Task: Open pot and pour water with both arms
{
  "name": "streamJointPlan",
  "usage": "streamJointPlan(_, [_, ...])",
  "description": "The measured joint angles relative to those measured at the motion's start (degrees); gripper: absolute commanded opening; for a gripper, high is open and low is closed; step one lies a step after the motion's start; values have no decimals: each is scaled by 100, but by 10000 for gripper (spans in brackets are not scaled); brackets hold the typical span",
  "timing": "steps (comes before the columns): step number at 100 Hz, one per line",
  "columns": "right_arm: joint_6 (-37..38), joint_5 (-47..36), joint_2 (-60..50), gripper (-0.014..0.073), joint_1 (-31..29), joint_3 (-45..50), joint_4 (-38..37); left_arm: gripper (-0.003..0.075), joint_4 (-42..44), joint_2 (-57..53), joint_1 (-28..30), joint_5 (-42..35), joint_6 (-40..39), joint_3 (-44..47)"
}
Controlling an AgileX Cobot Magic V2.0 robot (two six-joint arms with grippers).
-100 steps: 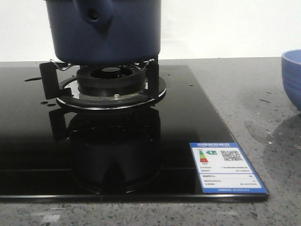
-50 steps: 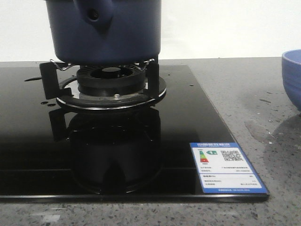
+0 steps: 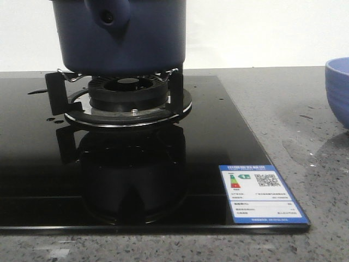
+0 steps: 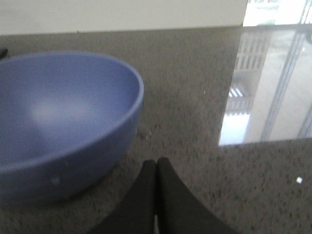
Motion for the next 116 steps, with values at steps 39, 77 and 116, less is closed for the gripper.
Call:
streamJointPlan(39, [22, 310, -720, -69, -73, 440, 245, -20, -11, 0, 0, 6, -3, 0])
streamJointPlan(77, [22, 322, -720, -69, -87, 430, 249, -20, -11, 0, 0, 6, -12, 0])
streamJointPlan(116, [22, 322, -720, -69, -87, 430, 249, -20, -11, 0, 0, 6, -12, 0])
